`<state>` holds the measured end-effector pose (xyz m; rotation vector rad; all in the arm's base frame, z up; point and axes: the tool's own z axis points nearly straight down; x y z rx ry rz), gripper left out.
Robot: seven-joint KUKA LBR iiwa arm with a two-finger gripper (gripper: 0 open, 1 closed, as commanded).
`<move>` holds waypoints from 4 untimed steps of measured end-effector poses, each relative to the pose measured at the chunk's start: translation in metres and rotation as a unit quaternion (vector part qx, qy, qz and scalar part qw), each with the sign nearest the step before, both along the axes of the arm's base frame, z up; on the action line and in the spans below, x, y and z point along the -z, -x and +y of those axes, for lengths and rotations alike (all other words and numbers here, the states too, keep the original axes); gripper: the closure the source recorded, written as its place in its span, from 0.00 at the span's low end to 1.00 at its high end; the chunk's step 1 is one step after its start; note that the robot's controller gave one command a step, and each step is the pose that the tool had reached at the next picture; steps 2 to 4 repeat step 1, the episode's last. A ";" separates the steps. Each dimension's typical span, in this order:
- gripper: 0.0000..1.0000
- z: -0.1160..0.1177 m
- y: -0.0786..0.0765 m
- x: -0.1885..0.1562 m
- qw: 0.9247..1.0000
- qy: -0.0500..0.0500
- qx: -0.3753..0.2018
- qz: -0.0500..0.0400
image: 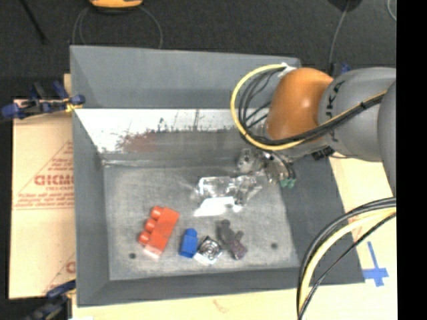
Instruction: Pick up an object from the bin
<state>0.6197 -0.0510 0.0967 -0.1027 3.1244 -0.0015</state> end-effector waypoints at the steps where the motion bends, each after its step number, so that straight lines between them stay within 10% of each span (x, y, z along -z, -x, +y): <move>1: 1.00 0.003 0.011 -0.140 1.000 0.000 0.004 0.003; 4: 1.00 0.003 0.011 -0.140 1.000 0.000 0.004 0.003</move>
Offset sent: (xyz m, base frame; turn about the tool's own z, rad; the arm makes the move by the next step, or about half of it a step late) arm -0.0129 0.0044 0.1357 0.0108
